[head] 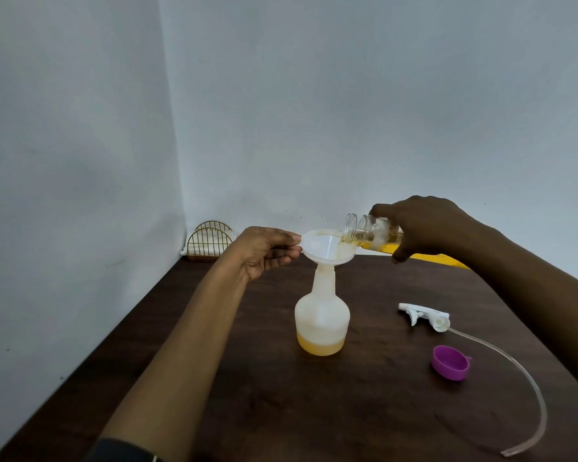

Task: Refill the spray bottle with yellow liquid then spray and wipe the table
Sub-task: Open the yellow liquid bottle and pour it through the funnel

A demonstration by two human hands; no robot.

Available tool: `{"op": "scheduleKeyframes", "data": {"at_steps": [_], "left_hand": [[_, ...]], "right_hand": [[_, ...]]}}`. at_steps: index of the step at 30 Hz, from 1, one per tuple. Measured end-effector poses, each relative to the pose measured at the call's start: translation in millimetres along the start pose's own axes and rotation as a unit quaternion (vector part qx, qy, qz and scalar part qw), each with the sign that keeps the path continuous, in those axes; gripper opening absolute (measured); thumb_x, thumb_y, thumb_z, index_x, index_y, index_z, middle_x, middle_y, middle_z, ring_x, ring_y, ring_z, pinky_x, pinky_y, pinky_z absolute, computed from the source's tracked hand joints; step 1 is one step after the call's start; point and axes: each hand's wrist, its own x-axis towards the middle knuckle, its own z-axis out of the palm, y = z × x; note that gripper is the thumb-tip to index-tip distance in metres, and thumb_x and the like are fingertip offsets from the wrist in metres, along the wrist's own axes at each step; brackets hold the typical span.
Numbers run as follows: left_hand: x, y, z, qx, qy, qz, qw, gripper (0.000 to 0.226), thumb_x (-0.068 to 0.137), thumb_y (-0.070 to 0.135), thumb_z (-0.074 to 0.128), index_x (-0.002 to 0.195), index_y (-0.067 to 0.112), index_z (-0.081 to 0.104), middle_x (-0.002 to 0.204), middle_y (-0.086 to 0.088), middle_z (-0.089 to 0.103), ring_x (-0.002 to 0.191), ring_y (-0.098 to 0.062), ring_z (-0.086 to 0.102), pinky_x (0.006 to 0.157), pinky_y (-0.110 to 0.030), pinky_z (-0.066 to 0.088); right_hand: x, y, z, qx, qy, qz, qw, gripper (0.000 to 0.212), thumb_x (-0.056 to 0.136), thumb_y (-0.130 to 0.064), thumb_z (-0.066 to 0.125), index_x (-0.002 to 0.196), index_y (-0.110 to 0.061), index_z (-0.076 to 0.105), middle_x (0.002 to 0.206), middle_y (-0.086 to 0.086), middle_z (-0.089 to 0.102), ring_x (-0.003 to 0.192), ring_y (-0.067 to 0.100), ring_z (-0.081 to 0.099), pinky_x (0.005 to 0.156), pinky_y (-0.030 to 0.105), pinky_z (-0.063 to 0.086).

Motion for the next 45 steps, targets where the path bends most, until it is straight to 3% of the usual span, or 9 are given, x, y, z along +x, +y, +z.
{"op": "scheduleKeyframes", "data": {"at_steps": [12,22,33,38,45], "left_hand": [[-1.0,0.4,0.7,0.001,0.003,0.000,1.000,0.008,0.085,0.001,0.061,0.079,0.003,0.067,0.053,-0.003,0.068,0.045,-0.005,0.064,0.043,-0.015,0.051],[-0.5,0.6,0.7,-0.002,0.002,0.000,1.000,0.008,0.084,-0.001,0.061,0.081,0.003,0.067,0.053,-0.004,0.068,0.045,-0.006,0.064,0.042,-0.016,0.050],[-0.4,0.3,-0.2,-0.001,-0.001,0.003,1.000,0.007,0.083,-0.001,0.062,0.079,0.003,0.067,0.054,-0.004,0.068,0.046,-0.006,0.064,0.043,-0.016,0.051],[1.2,-0.4,-0.1,0.004,0.002,-0.001,1.000,0.007,0.083,0.000,0.062,0.080,0.002,0.068,0.056,-0.004,0.069,0.047,-0.006,0.064,0.044,-0.016,0.051],[2.4,-1.0,-0.6,-0.002,0.006,-0.006,1.000,0.007,0.082,0.000,0.062,0.080,0.003,0.068,0.056,-0.004,0.069,0.047,-0.006,0.064,0.044,-0.016,0.050]], "right_hand": [[-0.3,0.8,0.4,0.008,-0.002,0.001,1.000,0.078,0.064,-0.040,0.080,0.130,-0.037,0.037,0.101,-0.005,0.062,0.088,0.018,0.049,0.059,0.027,0.034],[0.0,1.4,0.1,0.003,-0.001,-0.001,1.000,0.080,0.064,-0.041,0.080,0.131,-0.037,0.037,0.106,-0.006,0.063,0.097,0.019,0.054,0.061,0.027,0.035],[-0.1,0.8,0.1,0.009,0.001,-0.001,1.000,0.080,0.063,-0.041,0.080,0.130,-0.036,0.038,0.105,-0.007,0.064,0.087,0.015,0.047,0.060,0.027,0.035],[-0.4,2.1,0.3,0.013,-0.001,-0.004,1.000,0.078,0.062,-0.040,0.081,0.129,-0.036,0.039,0.105,-0.007,0.065,0.097,0.018,0.054,0.061,0.027,0.036],[0.8,2.0,0.4,0.011,0.002,-0.002,1.000,0.079,0.062,-0.040,0.081,0.129,-0.036,0.039,0.105,-0.005,0.064,0.093,0.019,0.053,0.061,0.027,0.036]]}}
